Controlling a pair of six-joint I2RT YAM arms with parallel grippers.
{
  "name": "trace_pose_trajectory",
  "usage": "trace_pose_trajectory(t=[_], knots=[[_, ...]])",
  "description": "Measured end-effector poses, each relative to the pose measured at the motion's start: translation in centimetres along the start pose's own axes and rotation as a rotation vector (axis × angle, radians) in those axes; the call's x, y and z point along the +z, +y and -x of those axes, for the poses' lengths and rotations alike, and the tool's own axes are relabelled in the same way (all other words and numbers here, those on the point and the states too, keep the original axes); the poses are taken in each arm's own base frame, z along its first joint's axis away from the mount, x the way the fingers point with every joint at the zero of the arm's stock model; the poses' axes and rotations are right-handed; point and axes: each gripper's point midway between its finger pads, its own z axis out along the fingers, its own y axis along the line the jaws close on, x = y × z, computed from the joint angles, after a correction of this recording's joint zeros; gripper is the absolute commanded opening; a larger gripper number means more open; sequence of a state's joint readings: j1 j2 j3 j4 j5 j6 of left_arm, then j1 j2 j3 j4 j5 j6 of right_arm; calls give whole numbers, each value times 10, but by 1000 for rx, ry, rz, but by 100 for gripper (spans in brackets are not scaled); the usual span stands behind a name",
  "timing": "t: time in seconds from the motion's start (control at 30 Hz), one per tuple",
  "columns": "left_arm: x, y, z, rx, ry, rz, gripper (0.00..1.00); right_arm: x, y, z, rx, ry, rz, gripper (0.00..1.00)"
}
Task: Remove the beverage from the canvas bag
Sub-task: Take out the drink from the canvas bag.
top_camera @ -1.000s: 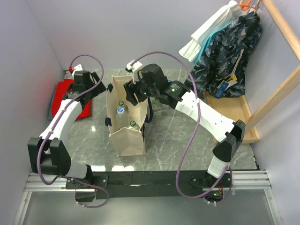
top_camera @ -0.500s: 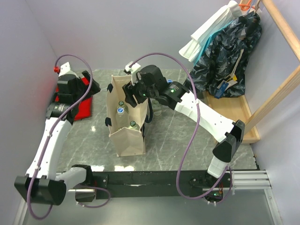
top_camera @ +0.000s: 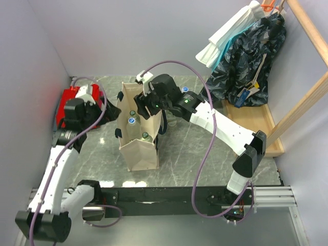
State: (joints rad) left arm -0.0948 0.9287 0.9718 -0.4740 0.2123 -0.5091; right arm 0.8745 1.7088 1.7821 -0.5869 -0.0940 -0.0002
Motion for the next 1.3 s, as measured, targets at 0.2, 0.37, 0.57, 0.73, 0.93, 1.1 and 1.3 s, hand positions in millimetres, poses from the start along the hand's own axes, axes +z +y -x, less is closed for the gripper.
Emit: trace_pose_trajectory(t=[0.2,0.37,0.57,0.73,0.93,1.1,1.3], knots=[[-21,-11,-9,15,-30,-77,99,2,0,-5,2,10,0,69],[-17,-6,-14,7,-21,-63,92,2,0,-5,2,12,1,69],[-6,17,-39,-33,26,8,78,2,1,-6,1,12,3,69],[-5,29,-44,-52,-5,54,72,2,2,-6,0,12,4,68],[-8,33,-48,-80,-47,64,73,2,7,-6,1,15,30,67],[-6,32,-50,-92,-43,66,73,7,15,-10,-4,35,69,67],[0,32,-55,-96,-19,71,77,27,26,-31,-23,120,105,66]])
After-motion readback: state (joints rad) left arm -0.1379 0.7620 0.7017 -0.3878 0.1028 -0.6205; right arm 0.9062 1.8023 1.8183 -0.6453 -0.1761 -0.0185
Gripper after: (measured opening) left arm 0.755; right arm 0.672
